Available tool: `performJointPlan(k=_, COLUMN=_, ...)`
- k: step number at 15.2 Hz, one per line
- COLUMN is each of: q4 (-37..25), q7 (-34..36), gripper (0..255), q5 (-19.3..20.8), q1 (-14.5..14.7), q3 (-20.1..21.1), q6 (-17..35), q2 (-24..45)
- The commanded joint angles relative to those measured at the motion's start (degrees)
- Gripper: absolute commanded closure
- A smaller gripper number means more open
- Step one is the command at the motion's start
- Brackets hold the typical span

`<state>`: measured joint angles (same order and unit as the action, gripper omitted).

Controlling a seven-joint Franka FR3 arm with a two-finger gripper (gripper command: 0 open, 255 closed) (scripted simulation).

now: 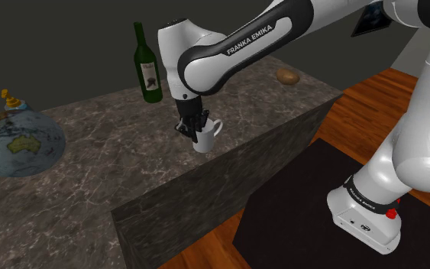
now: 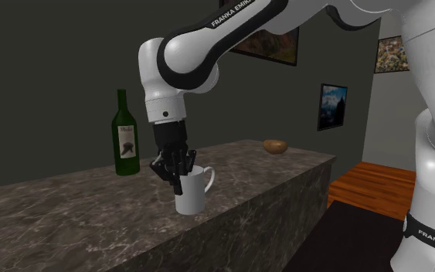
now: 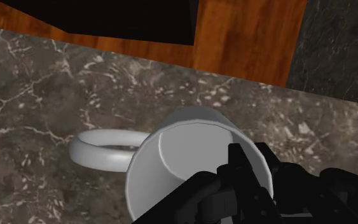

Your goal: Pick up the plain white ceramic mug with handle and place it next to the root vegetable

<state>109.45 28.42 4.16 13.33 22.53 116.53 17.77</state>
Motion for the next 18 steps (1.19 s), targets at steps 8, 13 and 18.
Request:
performJointPlan(k=8, q4=-2.3, q7=-0.6, gripper=255, q5=-1.1, q1=-0.3, q3=0.4, q6=-4.7, q2=-2.5)
performJointPlan(k=13, q4=-4.3, q7=-0.9, gripper=255, q5=-1.7, q1=-0.5, q3=0.6, q6=-8.1, q2=-4.0)
performJointPlan(k=18, q4=-6.7, q7=-1.1, gripper=255, q5=-2.3, q1=-0.6, q3=0.7, q6=-11.6, q2=-5.3)
